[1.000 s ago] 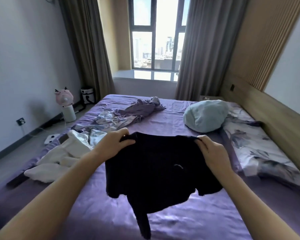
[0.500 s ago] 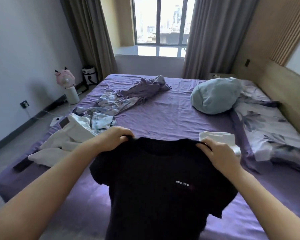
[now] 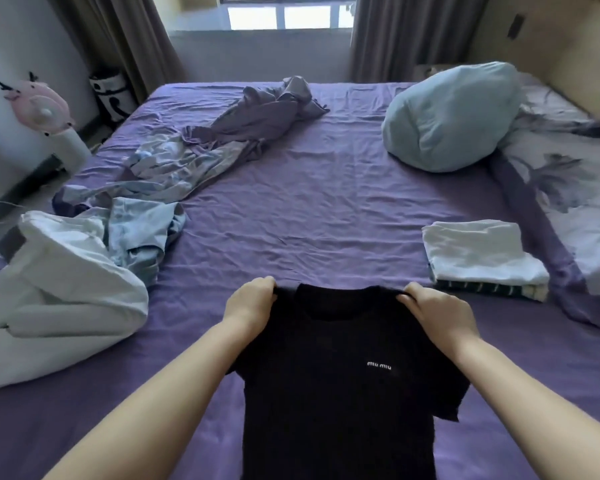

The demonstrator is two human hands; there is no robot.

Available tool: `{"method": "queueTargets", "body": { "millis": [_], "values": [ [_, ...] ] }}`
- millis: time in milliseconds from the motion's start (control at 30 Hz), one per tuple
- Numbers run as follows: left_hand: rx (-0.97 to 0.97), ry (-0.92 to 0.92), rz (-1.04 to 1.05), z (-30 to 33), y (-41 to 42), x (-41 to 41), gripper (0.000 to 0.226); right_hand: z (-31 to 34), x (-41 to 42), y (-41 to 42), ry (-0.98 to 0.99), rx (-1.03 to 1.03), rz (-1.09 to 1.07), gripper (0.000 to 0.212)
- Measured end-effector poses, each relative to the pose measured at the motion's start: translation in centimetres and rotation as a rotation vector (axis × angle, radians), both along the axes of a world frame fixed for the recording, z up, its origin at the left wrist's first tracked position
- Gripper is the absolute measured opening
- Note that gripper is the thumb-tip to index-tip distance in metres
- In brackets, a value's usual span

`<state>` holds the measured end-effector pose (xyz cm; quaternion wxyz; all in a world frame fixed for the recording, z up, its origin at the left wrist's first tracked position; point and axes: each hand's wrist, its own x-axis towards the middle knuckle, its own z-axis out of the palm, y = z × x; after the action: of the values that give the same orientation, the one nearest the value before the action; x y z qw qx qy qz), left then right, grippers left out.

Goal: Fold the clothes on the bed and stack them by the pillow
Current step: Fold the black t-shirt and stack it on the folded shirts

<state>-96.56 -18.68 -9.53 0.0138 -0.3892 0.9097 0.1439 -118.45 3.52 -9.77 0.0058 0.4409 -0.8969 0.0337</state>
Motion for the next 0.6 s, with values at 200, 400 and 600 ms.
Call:
{"method": "queueTargets", "body": {
  "millis": [200, 400, 600],
  "values": [
    [-0.122, -0.060, -0.057, -6.3, -5.5, -4.9, 0.018, -5.8, -3.9, -4.6, 0.036, 0.092, -0.047, 0.035],
    [-0.287, -0.139, -0.116, -9.9, -11.2, -9.3, 0.022, -8.9, -8.5, -9.7, 0.030, 0.076, -0.055, 0.036],
    [-0.313, -0.155, -0.105, -12.9, -15.9, -13.5, 0.022, -11.2, -12.1, -14.6, 0.042, 0.107, -0.077, 0.038]
  ]
}}
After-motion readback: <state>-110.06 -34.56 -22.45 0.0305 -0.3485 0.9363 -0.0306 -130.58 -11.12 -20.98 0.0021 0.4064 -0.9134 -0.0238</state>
